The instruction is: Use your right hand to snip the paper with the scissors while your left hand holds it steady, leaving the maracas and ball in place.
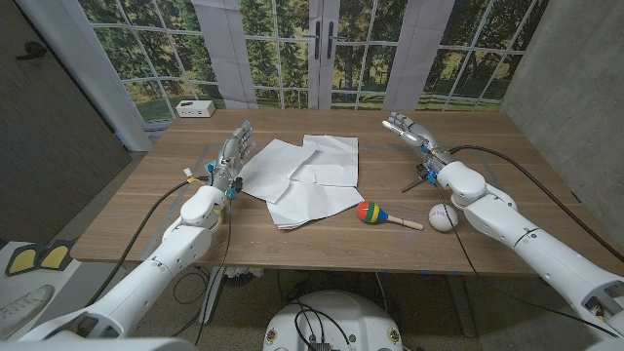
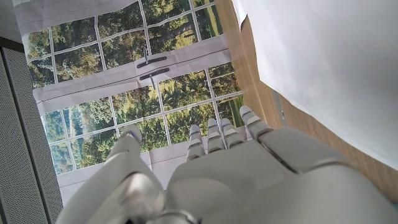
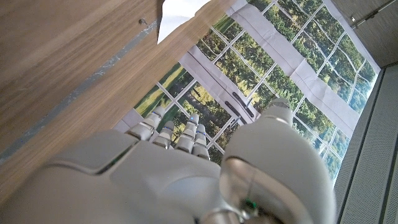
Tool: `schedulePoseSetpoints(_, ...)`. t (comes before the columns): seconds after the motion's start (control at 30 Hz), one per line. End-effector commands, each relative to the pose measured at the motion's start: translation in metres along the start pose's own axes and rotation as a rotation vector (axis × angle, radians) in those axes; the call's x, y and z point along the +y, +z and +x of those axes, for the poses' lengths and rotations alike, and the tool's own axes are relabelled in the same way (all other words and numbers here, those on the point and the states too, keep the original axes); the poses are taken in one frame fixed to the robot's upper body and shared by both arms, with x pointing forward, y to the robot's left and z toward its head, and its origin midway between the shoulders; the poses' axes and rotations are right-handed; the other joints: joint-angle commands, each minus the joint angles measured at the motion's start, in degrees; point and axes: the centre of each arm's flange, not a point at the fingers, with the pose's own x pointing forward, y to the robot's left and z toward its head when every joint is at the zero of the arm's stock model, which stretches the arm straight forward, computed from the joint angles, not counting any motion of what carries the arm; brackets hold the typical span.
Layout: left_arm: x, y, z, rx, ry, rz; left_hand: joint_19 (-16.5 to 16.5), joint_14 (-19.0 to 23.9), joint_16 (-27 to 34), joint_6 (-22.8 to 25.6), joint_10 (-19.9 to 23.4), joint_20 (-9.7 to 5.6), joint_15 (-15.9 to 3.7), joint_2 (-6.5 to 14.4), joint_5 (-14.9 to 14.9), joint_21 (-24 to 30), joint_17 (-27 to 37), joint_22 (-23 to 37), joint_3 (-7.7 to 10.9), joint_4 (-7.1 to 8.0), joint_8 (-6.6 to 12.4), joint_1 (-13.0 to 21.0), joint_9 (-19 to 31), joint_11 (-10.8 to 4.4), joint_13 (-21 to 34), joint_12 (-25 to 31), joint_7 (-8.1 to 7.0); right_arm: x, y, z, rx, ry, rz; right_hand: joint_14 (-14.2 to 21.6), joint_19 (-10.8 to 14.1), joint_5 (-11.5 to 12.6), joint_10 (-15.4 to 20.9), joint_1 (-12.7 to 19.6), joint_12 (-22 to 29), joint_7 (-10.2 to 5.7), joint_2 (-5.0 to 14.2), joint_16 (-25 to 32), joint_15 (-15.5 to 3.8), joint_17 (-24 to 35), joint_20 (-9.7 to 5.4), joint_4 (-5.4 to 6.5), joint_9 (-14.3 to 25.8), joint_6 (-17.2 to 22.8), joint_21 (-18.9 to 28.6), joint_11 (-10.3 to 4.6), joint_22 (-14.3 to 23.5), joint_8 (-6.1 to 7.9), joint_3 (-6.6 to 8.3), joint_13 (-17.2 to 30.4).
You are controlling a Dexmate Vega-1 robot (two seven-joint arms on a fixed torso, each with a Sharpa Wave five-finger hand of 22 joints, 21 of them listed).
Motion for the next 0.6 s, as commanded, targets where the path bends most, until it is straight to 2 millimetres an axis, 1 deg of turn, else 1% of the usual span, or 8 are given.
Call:
schedulePoseSetpoints(0.03, 0.005, 0.001, -0.001, 0.015, 0.023, 0.008, 0.1, -0.2, 0.2, 0.4, 0.1, -0.08, 0.08, 0.1, 0.2, 0.4, 0.2, 0.1, -0.04, -0.32, 0.37, 0.5, 0.1, -0.07, 0.1, 0.2, -0.05, -0.014, 0.004, 0.005, 0.002, 0.082, -0.104, -0.6, -0.1, -0.6, -0.4, 1.5, -0.4, -1.06, 0.77, -0.1, -6.51, 0.0, -0.1, -0.59, 0.2, -0.4, 0.0, -0.66, 0.1, -0.39, 0.62, 0.3)
schedulePoseSetpoints(0.1, 0.005, 0.001, -0.001, 0.017, 0.026, 0.006, 0.1, -0.3, 0.2, 0.5, 0.2, -0.1, 0.04, 0.1, 0.2, 0.4, 0.2, 0.1, -0.04, -0.35, 0.37, 0.5, 0.1, 0.01, 0.1, 0.2, -0.1, -0.016, 0.004, 0.005, 0.008, 0.093, -0.122, -0.7, -0.1, -0.7, -0.3, 2.1, -0.5, -1.48, 1.24, -0.1, -6.85, 0.0, -0.36, -0.85, 0.2, -0.4, 0.0, -1.22, 0.1, -0.39, 1.02, 0.3)
schedulePoseSetpoints(0.2, 0.004, 0.0, 0.0, 0.02, 0.025, 0.008, 0.1, -0.2, 0.2, 0.5, 0.2, -0.08, 0.04, 0.1, 0.2, 0.4, 0.2, 0.1, -0.04, -0.38, 0.36, 0.5, 0.1, 0.03, 0.1, 0.2, -0.03, -0.019, 0.005, 0.006, 0.01, 0.101, -0.148, -0.9, -0.3, -1.2, -0.3, 3.9, -0.7, -2.47, 2.16, -0.2, -7.35, 0.0, -0.66, -1.67, 0.2, -0.8, -0.1, -2.05, 0.1, -0.53, 2.01, 0.4)
schedulePoseSetpoints(0.27, 0.003, 0.0, 0.002, 0.022, 0.026, 0.009, 0.1, -0.1, 0.2, 0.5, 0.2, -0.06, 0.04, 0.1, 0.2, 0.4, 0.2, 0.1, -0.04, -0.41, 0.37, 0.5, 0.1, 0.0, 0.1, 0.2, -0.04, -0.021, 0.006, 0.006, 0.01, 0.109, -0.161, -1.2, -0.5, -1.4, -0.5, 4.7, -0.9, -3.15, 2.43, -0.3, -6.81, 0.0, -0.11, -2.08, 0.2, -1.2, -0.1, -2.18, 0.1, -0.67, 2.43, 0.4)
schedulePoseSetpoints(0.37, 0.002, 0.0, 0.005, 0.023, 0.02, 0.011, 0.2, -0.1, 0.2, 0.6, 0.2, -0.03, -0.01, 0.1, 0.2, 0.4, 0.2, 0.1, -0.04, -0.44, 0.38, 0.5, 0.1, 0.04, 0.1, 0.2, 0.03, -0.025, 0.01, 0.007, 0.008, 0.123, -0.195, -1.3, -0.7, -1.6, -0.7, 5.0, -1.0, -3.51, 2.44, -0.3, -6.72, 0.1, 0.02, -2.28, 0.2, -1.6, -0.2, -2.5, 0.1, -0.78, 2.57, 0.4)
schedulePoseSetpoints(0.43, 0.001, 0.0, 0.006, 0.021, 0.015, 0.013, 0.2, 0.0, 0.3, 0.6, 0.2, -0.02, 0.0, 0.1, 0.2, 0.4, 0.2, 0.1, -0.04, -0.47, 0.38, 0.5, 0.1, 0.11, 0.1, 0.2, 0.01, -0.028, 0.013, 0.006, 0.01, 0.125, -0.233, -1.3, -0.7, -1.8, -0.7, 4.9, -1.0, -4.34, 1.71, -0.2, -6.84, 0.1, -0.1, -2.41, 0.2, -2.1, -0.1, -2.91, 0.2, -0.91, 2.24, 0.5)
schedulePoseSetpoints(0.5, 0.0, 0.001, 0.008, 0.019, 0.013, 0.016, 0.3, 0.0, 0.3, 0.8, 0.4, -0.03, -0.01, 0.1, 0.2, 0.5, 0.2, 0.1, -0.05, -0.5, 0.42, 0.5, 0.1, 0.04, 0.1, 0.3, 0.04, -0.032, 0.017, 0.005, 0.012, 0.132, -0.259, -1.2, -0.4, -1.8, -0.1, 4.9, -0.9, -4.84, 0.69, -0.2, -6.96, 0.1, -0.19, -2.61, 0.3, -2.2, 0.0, -3.43, 0.2, -0.86, 1.74, 0.6)
schedulePoseSetpoints(0.6, -0.001, 0.003, 0.009, 0.018, 0.012, 0.019, 0.3, 0.1, 0.3, 0.8, 0.4, -0.06, -0.02, 0.1, 0.2, 0.5, 0.2, 0.1, -0.05, -0.52, 0.42, 0.5, 0.1, 0.03, 0.1, 0.3, 0.07, -0.037, 0.021, 0.003, 0.019, 0.136, -0.306, -0.9, -0.1, -1.6, 0.3, 5.2, -0.8, -5.42, -0.01, 0.0, -7.43, 0.1, -0.49, -2.94, 0.3, -2.3, 0.1, -3.64, 0.2, -0.83, 1.47, 0.6)
